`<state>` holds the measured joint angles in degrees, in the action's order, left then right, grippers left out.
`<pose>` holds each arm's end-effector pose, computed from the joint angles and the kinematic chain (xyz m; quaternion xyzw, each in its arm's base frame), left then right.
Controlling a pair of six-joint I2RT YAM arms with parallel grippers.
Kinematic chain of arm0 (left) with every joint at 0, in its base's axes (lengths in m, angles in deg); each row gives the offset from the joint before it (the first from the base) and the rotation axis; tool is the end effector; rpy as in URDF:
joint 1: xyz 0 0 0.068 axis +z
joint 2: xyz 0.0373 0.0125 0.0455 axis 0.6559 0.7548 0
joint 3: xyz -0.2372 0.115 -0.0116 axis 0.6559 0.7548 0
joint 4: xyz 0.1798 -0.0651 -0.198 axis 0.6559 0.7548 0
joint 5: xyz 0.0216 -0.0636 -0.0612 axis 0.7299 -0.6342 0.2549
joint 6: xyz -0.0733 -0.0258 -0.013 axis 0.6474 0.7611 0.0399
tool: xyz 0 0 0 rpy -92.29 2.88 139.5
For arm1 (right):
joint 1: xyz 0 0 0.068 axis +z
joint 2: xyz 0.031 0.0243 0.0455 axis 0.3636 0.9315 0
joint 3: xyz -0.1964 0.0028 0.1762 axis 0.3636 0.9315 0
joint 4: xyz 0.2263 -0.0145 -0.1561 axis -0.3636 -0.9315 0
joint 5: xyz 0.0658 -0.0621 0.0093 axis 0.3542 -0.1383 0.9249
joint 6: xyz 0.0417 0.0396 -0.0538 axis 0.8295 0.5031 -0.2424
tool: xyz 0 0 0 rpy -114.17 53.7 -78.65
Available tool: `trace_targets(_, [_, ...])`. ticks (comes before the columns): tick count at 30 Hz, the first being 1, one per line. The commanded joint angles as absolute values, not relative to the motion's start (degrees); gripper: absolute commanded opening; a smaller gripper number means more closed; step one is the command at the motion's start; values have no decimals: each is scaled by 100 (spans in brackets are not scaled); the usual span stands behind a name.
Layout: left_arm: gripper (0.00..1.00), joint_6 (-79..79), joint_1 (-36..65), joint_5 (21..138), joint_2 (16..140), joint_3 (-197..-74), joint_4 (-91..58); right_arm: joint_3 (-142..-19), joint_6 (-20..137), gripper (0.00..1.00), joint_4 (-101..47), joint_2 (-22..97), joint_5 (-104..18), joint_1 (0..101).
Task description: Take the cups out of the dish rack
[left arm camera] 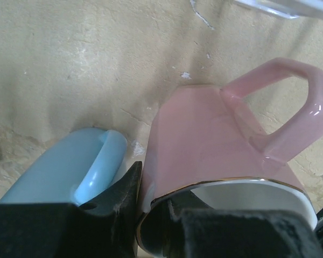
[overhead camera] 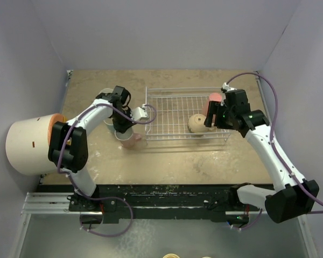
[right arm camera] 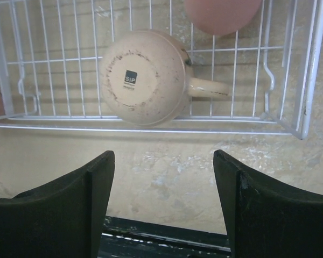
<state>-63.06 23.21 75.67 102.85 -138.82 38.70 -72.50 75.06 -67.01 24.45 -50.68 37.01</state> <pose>0.3340 -0.1217 0.1717 0.5688 0.8092 -0.0693 0.1297 0.2816 0.0787 0.3130 0.0644 0.9088 0.1365 0.3890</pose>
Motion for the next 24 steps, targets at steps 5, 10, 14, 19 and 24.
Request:
trace_targets(5, [16,-5821,2290,7869,10595,-14040,3261,-7073,6272,74,-6193,2864,-5153,3688])
trace_targets(10, [52,-5757,2295,7665,10264,-14319,3518,-7282,6277,72,-6121,3348,-5282,3684])
trace_targets(14, [78,-5714,2290,7362,9917,-14673,3874,-7267,6336,71,-5958,3648,-5283,3687])
trace_targets(19, [93,-5651,2242,6858,9531,-15035,4486,-7291,6263,71,-5808,3852,-5391,3688])
trace_targets(24, [94,-5681,2191,6600,9091,-15197,4855,-7354,6087,70,-5692,3996,-5073,3687])
